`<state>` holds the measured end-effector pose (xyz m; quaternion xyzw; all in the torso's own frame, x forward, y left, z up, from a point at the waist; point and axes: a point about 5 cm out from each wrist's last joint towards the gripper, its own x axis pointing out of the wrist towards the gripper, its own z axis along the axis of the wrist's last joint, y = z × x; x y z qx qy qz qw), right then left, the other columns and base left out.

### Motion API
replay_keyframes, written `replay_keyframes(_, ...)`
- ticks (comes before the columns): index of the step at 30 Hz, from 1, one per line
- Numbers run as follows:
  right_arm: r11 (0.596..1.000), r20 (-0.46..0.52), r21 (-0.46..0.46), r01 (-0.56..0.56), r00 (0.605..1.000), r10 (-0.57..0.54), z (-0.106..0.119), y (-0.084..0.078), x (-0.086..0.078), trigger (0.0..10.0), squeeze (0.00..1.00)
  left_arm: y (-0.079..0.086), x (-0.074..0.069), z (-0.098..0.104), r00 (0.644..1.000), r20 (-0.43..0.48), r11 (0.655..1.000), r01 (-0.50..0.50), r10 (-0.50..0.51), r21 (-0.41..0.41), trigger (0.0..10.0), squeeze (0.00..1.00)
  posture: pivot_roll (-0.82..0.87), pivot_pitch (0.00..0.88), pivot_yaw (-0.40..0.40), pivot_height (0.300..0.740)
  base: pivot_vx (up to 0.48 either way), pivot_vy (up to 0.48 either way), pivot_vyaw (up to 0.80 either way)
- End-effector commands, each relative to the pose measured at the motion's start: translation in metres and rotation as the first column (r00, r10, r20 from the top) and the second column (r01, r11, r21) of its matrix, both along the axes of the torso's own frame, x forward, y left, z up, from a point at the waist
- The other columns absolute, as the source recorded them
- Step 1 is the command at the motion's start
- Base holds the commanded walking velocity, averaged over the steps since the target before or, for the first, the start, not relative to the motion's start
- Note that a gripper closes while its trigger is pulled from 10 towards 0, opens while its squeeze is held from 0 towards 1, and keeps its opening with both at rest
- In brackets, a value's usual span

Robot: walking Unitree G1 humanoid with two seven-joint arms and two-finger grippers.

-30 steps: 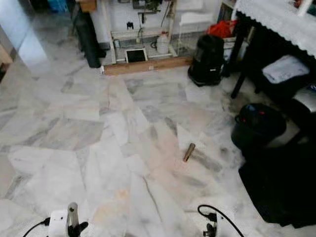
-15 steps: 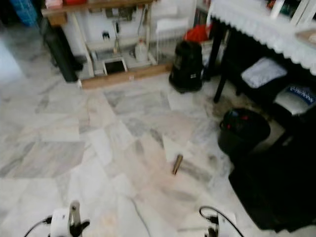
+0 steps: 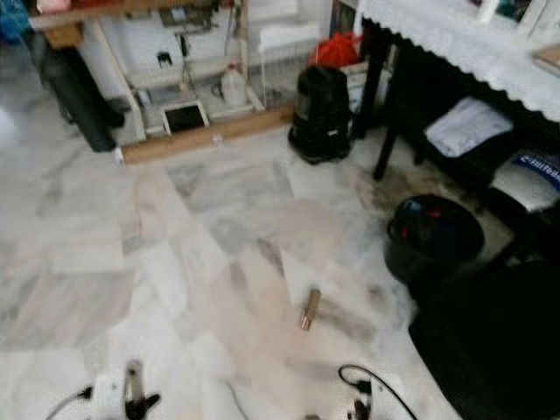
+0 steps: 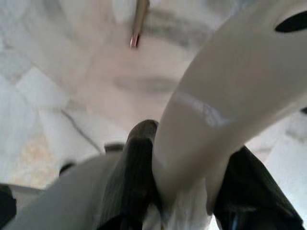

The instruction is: Sweep floor

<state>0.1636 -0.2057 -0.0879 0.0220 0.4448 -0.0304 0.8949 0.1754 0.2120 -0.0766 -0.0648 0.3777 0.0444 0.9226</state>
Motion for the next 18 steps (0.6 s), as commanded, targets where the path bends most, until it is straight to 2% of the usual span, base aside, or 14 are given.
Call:
replay_keyframes(1,1.0,0.004,0.01,-0.006,1.0,0.006,0.0,0.006,0.001,10.0,0.0,0.01,-0.006,-0.001,1.0,-0.013,1.0,-0.015,0.015,0.018,10.0,0.0,-0.13,0.136,0.003,0.74,0.379,0.0,0.0)
replay_keyframes(4,1.0,0.004,0.009,-0.006,1.0,0.006,0.0,0.006,0.001,10.0,0.0,0.01,-0.006,-0.001,1.0,-0.014,1.0,-0.015,0.016,0.018,10.0,0.0,-0.13,0.136,0.003,0.74,0.314,0.0,0.0)
replay_keyframes(11,1.0,0.021,-0.012,-0.012,1.0,0.013,0.002,-0.011,-0.002,10.0,0.0,0.009,-0.006,-0.001,1.0,-0.013,0.999,-0.02,0.021,0.033,10.0,0.0,-0.12,0.137,-0.001,0.74,0.0,0.0,0.0)
replay_keyframes(16,0.999,0.059,-0.045,0.013,0.998,-0.011,0.007,-0.022,0.002,10.0,0.0,0.012,-0.008,0.0,1.0,-0.005,0.998,-0.025,0.025,0.052,10.0,0.0,-0.12,0.14,0.001,0.74,0.0,0.0,0.0)
replay_keyframes(18,0.997,0.085,-0.072,0.01,0.996,-0.004,0.011,-0.023,0.01,10.0,0.0,0.016,-0.008,0.001,1.0,0.01,0.998,-0.03,0.029,0.057,10.0,0.0,-0.13,0.144,0.001,0.74,0.0,0.0,0.0)
